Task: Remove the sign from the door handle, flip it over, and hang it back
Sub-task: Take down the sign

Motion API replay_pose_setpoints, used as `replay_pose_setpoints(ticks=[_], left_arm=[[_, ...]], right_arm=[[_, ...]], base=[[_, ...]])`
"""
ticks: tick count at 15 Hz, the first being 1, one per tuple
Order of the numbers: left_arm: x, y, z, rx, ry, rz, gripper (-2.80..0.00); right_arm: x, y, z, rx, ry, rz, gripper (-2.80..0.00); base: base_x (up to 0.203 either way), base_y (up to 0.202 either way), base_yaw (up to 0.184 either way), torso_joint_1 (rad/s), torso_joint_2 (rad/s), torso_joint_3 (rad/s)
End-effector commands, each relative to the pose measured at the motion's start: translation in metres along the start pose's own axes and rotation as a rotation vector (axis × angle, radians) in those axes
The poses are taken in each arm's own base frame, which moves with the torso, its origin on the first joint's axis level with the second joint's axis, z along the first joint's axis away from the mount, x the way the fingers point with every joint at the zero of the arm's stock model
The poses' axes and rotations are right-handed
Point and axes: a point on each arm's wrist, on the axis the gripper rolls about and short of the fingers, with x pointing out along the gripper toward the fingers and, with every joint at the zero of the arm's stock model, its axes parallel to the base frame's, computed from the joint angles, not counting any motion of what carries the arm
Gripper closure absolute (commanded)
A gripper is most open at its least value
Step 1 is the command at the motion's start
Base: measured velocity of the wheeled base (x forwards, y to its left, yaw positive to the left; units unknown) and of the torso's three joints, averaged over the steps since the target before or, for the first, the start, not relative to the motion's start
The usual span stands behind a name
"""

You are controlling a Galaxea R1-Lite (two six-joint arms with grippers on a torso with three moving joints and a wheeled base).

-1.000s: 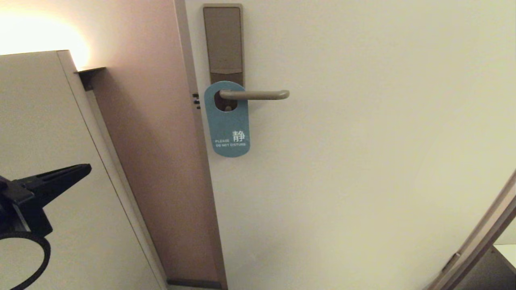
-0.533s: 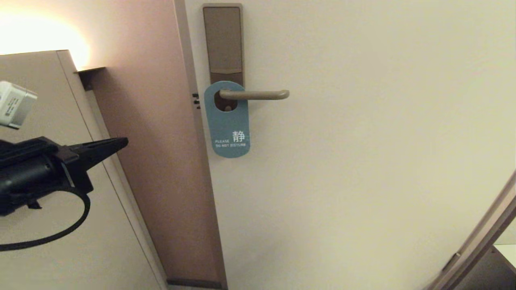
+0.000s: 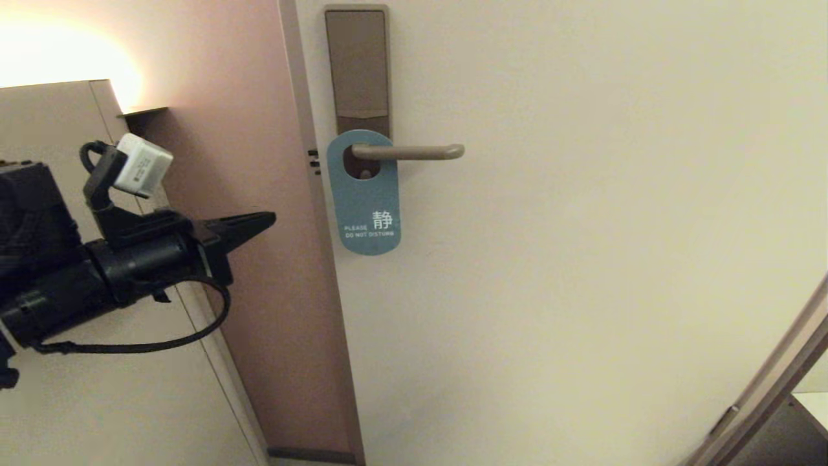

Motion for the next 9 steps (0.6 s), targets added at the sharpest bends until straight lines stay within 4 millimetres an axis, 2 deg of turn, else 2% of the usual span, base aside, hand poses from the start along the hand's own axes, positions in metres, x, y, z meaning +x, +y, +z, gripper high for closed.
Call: replay_pose_setpoints(ticks=[1,9], left_arm=[[0.009,-0.004,-0.014,-0.02,0.045,-0.031,0.0],[0.019,-0.001,-0.028,-0.045,0.069,-0.048,0.0]], right_arm=[[0.0,0.0,0.0,-0.001,0.001,0.001,0.0],[0.0,0.0,0.0,-0.001,0.001,0.001,0.0]], base=[[0.0,0.0,0.0,0.0,0.0,0.0],[0.0,0.0,0.0,0.0,0.0,0.0]])
